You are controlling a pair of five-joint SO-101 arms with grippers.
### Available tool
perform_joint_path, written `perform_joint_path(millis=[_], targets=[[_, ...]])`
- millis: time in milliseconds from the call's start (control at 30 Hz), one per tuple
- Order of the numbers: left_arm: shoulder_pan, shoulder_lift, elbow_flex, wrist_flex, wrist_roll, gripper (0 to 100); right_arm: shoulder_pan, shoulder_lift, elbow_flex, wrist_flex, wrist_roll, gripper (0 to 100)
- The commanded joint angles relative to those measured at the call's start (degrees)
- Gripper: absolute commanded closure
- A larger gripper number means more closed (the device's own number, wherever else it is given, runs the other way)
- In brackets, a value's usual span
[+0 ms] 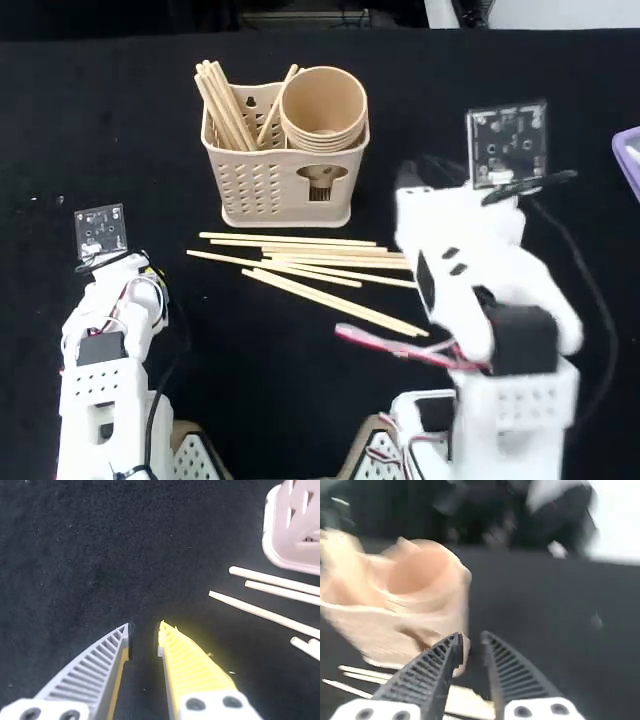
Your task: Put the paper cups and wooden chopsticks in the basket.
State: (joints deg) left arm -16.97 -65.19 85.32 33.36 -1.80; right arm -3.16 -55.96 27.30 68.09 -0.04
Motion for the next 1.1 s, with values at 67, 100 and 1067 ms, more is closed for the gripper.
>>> perform_joint_path(millis=[67, 100, 1067], targets=[[0.40, -0.18, -1.27, 1.32, -1.76, 89, 9.85, 0.22, 34.15, -22.33, 0.44, 84.2], [0.48, -0.35, -2.33, 2.99, -1.76, 89, 10.46, 1.10, 36.97, -25.23, 0.26, 84.3], [38.99, 33.67, -40.13, 35.16, -24.79, 81, 24.53, 10.42, 47.08, -44.48, -10.64, 84.3]])
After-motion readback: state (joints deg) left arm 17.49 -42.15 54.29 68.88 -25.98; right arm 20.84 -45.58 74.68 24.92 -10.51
